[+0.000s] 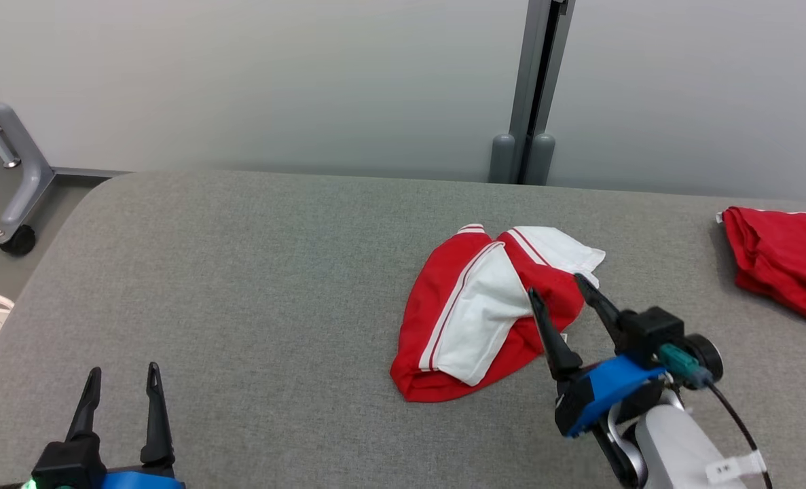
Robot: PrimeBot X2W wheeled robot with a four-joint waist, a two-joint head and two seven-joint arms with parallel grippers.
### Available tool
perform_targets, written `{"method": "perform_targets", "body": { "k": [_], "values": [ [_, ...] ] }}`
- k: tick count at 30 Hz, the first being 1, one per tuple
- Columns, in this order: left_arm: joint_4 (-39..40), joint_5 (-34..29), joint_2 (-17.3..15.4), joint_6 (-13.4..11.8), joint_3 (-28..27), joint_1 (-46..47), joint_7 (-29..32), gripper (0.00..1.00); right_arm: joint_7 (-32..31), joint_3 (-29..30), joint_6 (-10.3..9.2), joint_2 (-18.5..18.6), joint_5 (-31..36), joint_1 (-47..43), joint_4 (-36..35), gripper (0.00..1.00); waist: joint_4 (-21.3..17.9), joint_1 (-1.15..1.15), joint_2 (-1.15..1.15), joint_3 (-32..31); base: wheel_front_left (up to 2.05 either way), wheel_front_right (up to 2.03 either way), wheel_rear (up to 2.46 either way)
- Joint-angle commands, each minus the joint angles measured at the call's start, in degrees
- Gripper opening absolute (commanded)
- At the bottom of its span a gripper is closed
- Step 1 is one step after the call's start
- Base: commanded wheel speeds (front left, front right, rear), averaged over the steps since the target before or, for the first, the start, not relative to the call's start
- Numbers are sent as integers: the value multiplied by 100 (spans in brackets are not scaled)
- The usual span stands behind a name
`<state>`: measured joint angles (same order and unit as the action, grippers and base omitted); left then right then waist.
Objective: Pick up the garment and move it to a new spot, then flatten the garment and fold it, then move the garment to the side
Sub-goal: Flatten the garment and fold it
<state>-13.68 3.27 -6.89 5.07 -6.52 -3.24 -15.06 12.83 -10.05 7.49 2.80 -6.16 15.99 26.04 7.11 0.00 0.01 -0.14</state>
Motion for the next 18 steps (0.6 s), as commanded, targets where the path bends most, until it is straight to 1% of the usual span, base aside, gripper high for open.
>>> {"method": "perform_targets", "body": {
  "k": [1, 6, 12, 13, 14, 18],
  "values": [
    [-3, -14, 12, 15, 35, 151, -15, 100, -82, -50, 2, 20, 48, 378, 253, 100, 88, 0, -1, 109, 0, 0, 0],
    [-21, 16, 61, 42, 80, 313, -15, 100, -245, -189, 2, 37, 149, 1097, 1074, 100, 261, 0, -1, 360, 0, 0, 0],
    [-33, 47, 120, 46, 109, 484, -15, 100, -143, -327, 1, 62, 61, 1617, 2078, 100, 438, 0, -1, 613, 0, 0, 0],
    [-52, 60, 117, 49, 101, 510, -15, 100, -95, -345, 2, 58, 45, 1675, 2188, 11, 447, 0, -1, 631, 0, 0, 0],
    [-65, 68, 118, 57, 90, 525, -15, 100, -38, -384, 2, 56, 13, 1712, 2282, 0, 449, 0, -1, 643, 0, 0, 0],
    [-100, 71, 124, 68, 36, 556, -15, 100, 158, -596, 2, 39, -84, 1847, 2411, 0, 416, 0, -1, 649, 0, 0, 0]
  ]
}}
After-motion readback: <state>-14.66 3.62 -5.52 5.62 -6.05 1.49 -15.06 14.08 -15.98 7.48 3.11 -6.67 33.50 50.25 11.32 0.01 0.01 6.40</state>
